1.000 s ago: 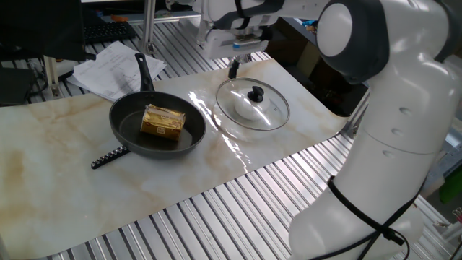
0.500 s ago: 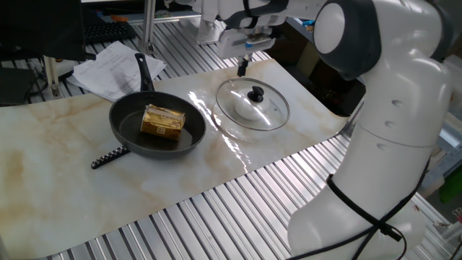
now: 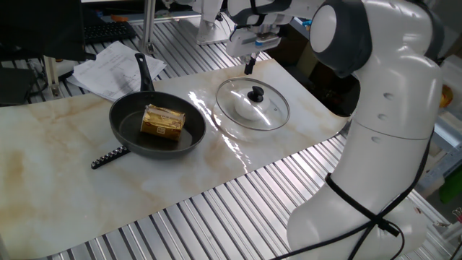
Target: Cover the pot with the lid
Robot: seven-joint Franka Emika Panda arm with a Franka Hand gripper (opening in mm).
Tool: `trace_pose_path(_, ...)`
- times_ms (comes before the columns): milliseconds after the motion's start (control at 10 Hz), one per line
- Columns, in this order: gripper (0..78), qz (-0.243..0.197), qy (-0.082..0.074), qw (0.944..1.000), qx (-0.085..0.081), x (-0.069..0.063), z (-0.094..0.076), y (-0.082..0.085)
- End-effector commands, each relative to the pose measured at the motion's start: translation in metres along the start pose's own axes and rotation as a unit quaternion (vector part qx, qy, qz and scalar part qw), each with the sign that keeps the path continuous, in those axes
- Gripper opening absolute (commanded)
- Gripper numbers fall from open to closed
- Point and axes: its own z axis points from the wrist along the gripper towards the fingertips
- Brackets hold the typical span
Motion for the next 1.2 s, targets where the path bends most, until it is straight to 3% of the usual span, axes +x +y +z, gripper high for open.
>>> trace_pose_path(100, 0.0, -0.001, -0.012, 0.9999, 0.008, -0.003, 0.003, -0.008)
trace_pose_path(200, 0.0, -0.019, -0.025, 0.9995, 0.005, -0.005, 0.015, -0.035)
trace_pose_path(500, 0.0, -0.035, -0.031, 0.9989, 0.004, -0.004, 0.025, -0.063)
trace_pose_path(1200, 0.0, -0.036, -0.046, 0.9983, 0.004, -0.006, 0.022, -0.067)
